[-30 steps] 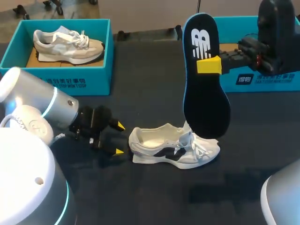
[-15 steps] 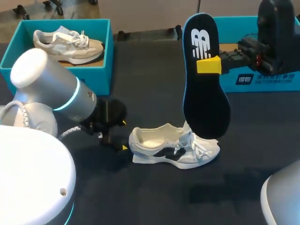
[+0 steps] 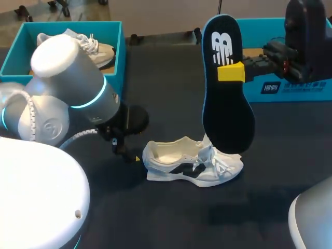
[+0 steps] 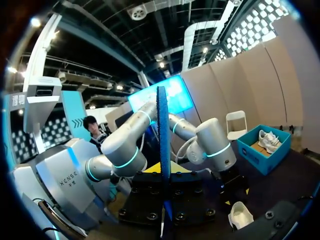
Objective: Take the shoe out of the shoebox, open the shoe tongue, remove and reinsert the insole, then place the shoe into the shoebox
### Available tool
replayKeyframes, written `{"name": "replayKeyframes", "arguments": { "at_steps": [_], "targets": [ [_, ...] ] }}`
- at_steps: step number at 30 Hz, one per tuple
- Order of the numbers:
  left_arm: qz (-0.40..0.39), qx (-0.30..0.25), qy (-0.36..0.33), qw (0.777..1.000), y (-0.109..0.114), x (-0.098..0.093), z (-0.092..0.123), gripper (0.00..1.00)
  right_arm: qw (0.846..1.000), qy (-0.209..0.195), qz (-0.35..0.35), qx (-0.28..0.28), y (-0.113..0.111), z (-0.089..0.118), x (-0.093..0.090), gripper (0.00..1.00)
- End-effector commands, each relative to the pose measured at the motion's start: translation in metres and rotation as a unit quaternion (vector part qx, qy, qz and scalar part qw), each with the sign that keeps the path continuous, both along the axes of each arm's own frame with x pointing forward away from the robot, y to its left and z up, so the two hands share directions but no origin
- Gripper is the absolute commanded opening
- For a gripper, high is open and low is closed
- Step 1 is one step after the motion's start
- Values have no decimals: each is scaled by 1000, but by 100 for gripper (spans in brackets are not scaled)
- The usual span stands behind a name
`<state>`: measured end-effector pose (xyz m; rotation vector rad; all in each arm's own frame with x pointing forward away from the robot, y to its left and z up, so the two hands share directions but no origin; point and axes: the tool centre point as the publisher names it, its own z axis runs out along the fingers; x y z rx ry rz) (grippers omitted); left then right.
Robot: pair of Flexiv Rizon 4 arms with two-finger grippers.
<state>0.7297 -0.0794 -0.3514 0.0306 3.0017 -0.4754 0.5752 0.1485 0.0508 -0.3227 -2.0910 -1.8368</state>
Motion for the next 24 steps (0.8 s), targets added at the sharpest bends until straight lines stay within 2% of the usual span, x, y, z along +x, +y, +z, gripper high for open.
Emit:
{"name": "replayKeyframes", "arguments": {
  "at_steps": [1,5,14,24],
  "targets": [
    [8,88,11,996,-2,-3,14,100,1000,1,2,-1,3,0,3,0],
    [11,114,17,993,-6,-1,11,100,1000,1,2,-1,3,0,3,0],
    [-4,125,22,992,-12,-3,8,100,1000,1,2,-1,3,0,3,0],
    [-6,125,11,992,-21,-7,28,100,1000,1,2,-1,3,0,3,0]
  ]
}}
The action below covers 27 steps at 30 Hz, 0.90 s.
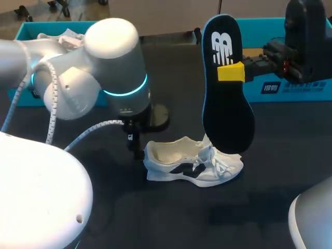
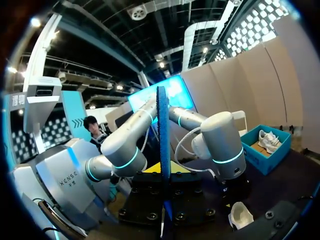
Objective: Take the shoe out of the shoebox, open the shoe tongue, remove and reinsert the insole, then place the shoe into the shoebox
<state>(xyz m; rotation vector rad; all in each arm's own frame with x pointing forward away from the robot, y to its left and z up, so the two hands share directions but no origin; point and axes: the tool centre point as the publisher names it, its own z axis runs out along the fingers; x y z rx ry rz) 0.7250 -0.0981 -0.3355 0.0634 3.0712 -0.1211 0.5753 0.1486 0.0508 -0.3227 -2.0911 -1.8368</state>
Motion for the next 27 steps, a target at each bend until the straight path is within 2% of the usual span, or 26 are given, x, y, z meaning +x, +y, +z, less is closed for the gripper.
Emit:
{"name": "replayKeyframes", "arguments": {
  "at_steps": [1,9,13,21,27],
  "targets": [
    [-2,4,-6,1000,-4,-2,15,100,1000,1,2,-1,3,0,3,0],
    [-4,-8,-9,1000,-22,7,30,100,1000,1,2,-1,3,0,3,0],
    [-15,-12,-15,1000,-40,16,32,100,1000,1,2,-1,3,0,3,0],
    [-54,-53,-3,997,-71,28,18,100,1000,1,2,-1,3,0,3,0],
    [-68,-50,11,996,-87,30,0,100,1000,1,2,-1,3,0,3,0]
  ]
}}
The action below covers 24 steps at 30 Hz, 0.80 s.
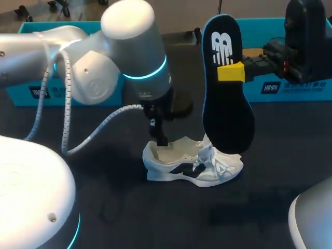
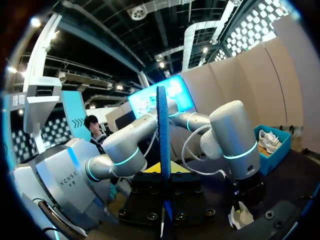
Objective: Take the shoe out of the shoebox, open the shoe tongue, remove and reinsert the insole, then place the shoe into the shoebox
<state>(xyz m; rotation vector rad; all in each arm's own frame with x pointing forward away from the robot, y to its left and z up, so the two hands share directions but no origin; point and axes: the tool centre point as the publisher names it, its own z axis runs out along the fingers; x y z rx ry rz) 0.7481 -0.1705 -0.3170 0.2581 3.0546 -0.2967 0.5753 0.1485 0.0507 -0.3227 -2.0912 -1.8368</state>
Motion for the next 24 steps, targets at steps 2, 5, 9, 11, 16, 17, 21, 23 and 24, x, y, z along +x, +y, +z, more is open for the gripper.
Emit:
{"name": "replayKeyframes", "arguments": {
  "at_steps": [2,5,9,11,16,17,21,23,24],
  "targets": [
    [-7,5,14,1000,-18,7,-23,100,1000,1,2,-1,3,0,3,0],
    [-11,5,15,1000,-24,5,-30,100,1000,1,2,-1,3,0,3,0],
    [-13,13,14,1000,-32,-1,-43,100,1000,1,2,-1,3,0,3,0],
    [-8,15,15,1000,-34,-1,-50,98,1000,1,2,-1,3,0,3,0],
    [1,13,33,999,-37,-1,-63,82,1000,1,2,-1,3,0,3,0],
    [3,13,32,999,-38,-2,-65,77,1000,1,2,-1,3,0,3,0],
    [11,16,34,999,-40,-3,-72,66,1000,1,2,-1,3,0,3,0],
    [12,15,35,999,-41,-3,-74,49,1000,1,2,-1,3,0,3,0],
    [12,15,35,999,-41,-4,-75,48,1000,1,2,-1,3,0,3,0]
  ]
}}
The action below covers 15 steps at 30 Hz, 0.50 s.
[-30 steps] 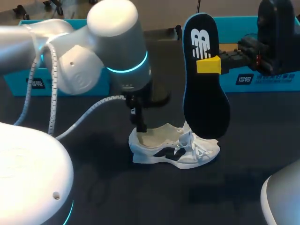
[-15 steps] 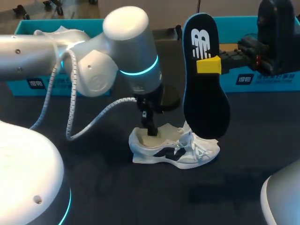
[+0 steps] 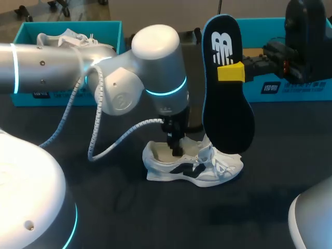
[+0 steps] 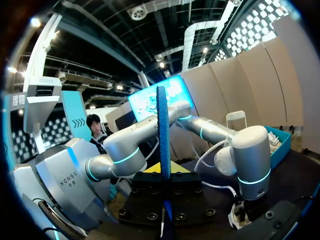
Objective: Take the shoe out of the shoebox, open the shoe tongue, remove and reinsert the insole, then place the shoe into the shoebox
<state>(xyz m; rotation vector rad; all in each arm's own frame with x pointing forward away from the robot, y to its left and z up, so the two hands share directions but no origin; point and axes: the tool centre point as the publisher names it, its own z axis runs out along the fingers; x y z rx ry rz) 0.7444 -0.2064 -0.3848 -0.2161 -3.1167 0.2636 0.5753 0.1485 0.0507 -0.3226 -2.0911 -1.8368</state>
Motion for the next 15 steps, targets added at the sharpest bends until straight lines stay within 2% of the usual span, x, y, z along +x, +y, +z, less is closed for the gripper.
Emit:
{"name": "replayKeyframes", "arguments": {
  "at_steps": [1,3,4,5,15],
  "targets": [
    [0,1,1,1000,-6,-1,-9,46,1000,1,2,-1,3,0,3,0],
    [0,3,5,1000,-7,-2,-10,30,1000,1,2,-1,3,0,3,0],
    [0,3,6,1000,-7,-3,-11,12,1000,1,2,-1,3,0,3,0],
    [-1,3,7,1000,-7,-4,-11,0,1000,1,2,-1,3,0,3,0],
    [-26,-10,3,1000,-1,-9,4,0,1000,1,2,-1,3,0,3,0]
  ]
}}
